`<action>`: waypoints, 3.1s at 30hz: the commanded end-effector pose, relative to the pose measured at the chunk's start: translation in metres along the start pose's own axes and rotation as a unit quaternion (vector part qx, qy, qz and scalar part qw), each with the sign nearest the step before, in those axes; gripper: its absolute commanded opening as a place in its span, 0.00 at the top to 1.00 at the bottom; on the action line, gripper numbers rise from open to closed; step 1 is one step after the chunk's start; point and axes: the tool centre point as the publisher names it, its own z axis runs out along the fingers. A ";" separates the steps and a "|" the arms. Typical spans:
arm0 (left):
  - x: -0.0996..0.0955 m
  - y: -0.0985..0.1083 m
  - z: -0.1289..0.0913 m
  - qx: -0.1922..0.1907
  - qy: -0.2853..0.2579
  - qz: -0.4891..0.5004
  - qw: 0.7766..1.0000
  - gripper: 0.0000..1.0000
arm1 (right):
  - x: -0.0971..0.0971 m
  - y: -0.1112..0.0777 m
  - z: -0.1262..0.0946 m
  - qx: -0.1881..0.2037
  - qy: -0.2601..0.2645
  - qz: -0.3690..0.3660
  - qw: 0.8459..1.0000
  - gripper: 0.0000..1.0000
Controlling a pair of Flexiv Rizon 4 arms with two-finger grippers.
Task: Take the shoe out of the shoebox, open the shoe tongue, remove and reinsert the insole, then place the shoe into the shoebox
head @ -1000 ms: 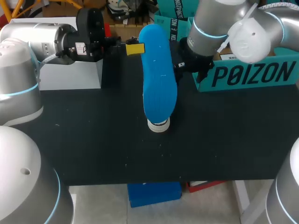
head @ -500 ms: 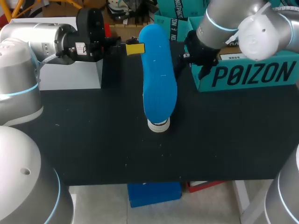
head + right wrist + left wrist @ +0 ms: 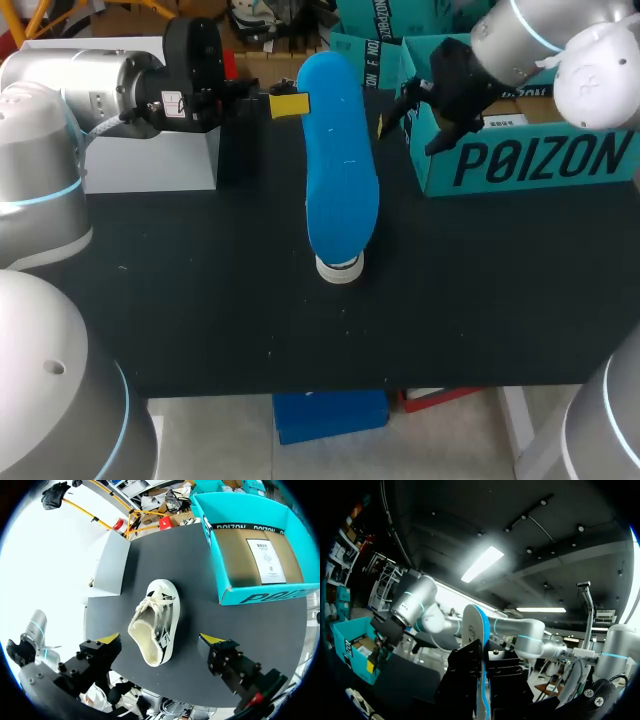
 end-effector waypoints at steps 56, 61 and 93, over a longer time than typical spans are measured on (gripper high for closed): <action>0.000 0.001 0.001 0.001 -0.002 0.001 1.000 1.00 | 0.015 -0.044 0.024 -0.023 0.453 0.113 0.884 0.00; 0.000 0.001 0.001 0.001 -0.002 0.001 1.000 1.00 | 0.012 -0.053 0.020 -0.029 0.453 0.118 0.883 0.00; 0.006 -0.012 0.005 -0.125 0.047 0.259 0.956 1.00 | 0.015 -0.083 0.026 -0.034 0.436 0.090 0.895 0.00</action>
